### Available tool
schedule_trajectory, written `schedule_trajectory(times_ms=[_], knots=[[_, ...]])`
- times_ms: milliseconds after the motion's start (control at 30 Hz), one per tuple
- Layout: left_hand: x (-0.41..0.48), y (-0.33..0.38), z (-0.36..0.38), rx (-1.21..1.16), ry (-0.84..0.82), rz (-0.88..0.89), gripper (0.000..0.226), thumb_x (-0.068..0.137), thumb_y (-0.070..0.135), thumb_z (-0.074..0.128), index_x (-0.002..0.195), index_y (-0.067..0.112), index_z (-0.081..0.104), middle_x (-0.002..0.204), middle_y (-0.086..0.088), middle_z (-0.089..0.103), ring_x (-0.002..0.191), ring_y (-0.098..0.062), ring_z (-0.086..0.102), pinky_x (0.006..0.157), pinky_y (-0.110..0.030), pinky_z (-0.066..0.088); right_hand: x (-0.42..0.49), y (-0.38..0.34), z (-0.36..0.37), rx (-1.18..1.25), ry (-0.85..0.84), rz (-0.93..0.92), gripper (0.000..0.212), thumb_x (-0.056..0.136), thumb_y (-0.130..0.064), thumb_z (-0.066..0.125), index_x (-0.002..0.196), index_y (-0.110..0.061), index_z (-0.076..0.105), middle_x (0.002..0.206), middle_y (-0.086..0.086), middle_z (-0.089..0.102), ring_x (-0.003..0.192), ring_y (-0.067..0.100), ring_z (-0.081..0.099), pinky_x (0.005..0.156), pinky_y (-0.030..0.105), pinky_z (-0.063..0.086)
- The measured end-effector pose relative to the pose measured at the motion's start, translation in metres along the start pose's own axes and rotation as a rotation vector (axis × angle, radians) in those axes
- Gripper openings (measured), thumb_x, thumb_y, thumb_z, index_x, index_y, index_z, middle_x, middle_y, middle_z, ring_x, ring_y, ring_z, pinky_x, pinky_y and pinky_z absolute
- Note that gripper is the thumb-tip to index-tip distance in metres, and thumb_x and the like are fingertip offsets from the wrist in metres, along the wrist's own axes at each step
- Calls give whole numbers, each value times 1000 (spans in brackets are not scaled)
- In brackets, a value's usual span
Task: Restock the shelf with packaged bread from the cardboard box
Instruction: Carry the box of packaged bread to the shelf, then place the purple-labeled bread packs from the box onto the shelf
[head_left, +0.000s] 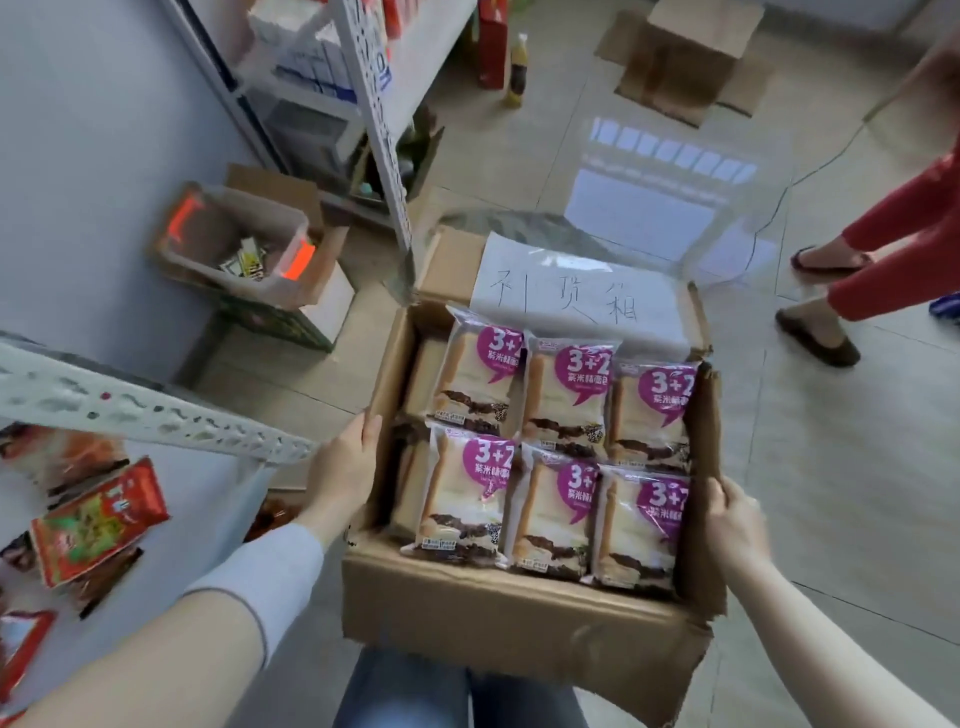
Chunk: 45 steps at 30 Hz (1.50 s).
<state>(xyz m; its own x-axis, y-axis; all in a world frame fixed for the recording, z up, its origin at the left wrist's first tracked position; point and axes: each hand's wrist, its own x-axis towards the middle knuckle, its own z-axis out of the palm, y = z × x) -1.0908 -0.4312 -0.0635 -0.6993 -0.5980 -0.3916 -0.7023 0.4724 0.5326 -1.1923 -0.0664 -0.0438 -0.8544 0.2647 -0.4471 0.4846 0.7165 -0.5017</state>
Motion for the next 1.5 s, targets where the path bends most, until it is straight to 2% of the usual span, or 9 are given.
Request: schedule_trajectory(times_ms=[500, 767, 833, 900, 1000, 1067, 1167, 1300, 1500], knots=[[175, -51, 130, 92, -11, 66, 32, 99, 26, 34, 106, 4, 56, 96, -27, 64, 88, -46, 55, 72, -41, 37, 144, 33, 165, 14, 23, 74, 33, 98, -13, 37, 122, 3, 54, 124, 25, 58, 115, 37, 52, 87, 34, 38], [185, -49, 136, 46, -46, -18, 36, 99, 28, 31, 125, 9, 49, 118, -21, 60, 106, -41, 53, 84, -38, 39, 153, 28, 169, -16, -26, 59, 24, 99, -18, 36, 97, -4, 56, 102, 24, 63, 84, 27, 49, 69, 33, 31], [181, -39, 132, 11, -98, -74, 38, 99, 27, 31, 131, 9, 43, 129, -19, 54, 117, -36, 48, 90, -34, 36, 149, 23, 166, -9, -98, 119, 28, 99, -23, 36, 112, -4, 52, 122, 23, 57, 101, 30, 51, 80, 38, 38], [175, -21, 125, 4, -34, 30, 43, 98, 26, 36, 139, 12, 35, 141, -12, 43, 130, -26, 39, 103, -27, 28, 131, 10, 163, -66, -66, 140, 50, 96, -29, 44, 138, -3, 35, 145, 20, 35, 132, 32, 34, 107, 44, 30], [179, 16, 120, -62, 35, 265, 48, 94, 26, 47, 139, 16, 34, 139, -4, 44, 127, -8, 36, 103, -15, 23, 76, -24, 175, -148, 120, -96, 59, 84, -27, 63, 133, 0, 41, 133, 20, 40, 125, 35, 36, 107, 40, 31], [194, 36, 130, -123, -68, 230, 55, 90, 31, 54, 138, 15, 34, 139, -5, 44, 127, -11, 38, 105, -23, 30, 42, -45, 200, -134, -79, -255, 56, 80, -29, 68, 126, -4, 48, 119, 13, 50, 112, 27, 48, 96, 31, 38], [218, 55, 148, -159, -193, 111, 75, 81, 41, 65, 141, 12, 30, 142, -6, 42, 129, -17, 41, 105, -28, 34, 20, -64, 248, -109, -416, -206, 67, 81, -44, 62, 134, -10, 39, 122, 5, 50, 115, 20, 49, 96, 28, 42], [238, 61, 157, -221, -244, 84, 70, 77, 36, 71, 134, 12, 39, 133, -5, 50, 120, -18, 48, 98, -28, 39, 24, -76, 288, -265, -450, -51, 78, 77, -55, 62, 135, -10, 34, 127, 6, 54, 121, 25, 40, 100, 32, 36], [240, 61, 146, -380, -389, 15, 40, 81, 24, 68, 116, 16, 49, 106, 4, 60, 101, -18, 61, 76, -27, 53, 37, -79, 286, -198, -517, 63, 68, 58, -60, 75, 104, -13, 62, 104, 5, 65, 107, 23, 54, 93, 37, 45]])
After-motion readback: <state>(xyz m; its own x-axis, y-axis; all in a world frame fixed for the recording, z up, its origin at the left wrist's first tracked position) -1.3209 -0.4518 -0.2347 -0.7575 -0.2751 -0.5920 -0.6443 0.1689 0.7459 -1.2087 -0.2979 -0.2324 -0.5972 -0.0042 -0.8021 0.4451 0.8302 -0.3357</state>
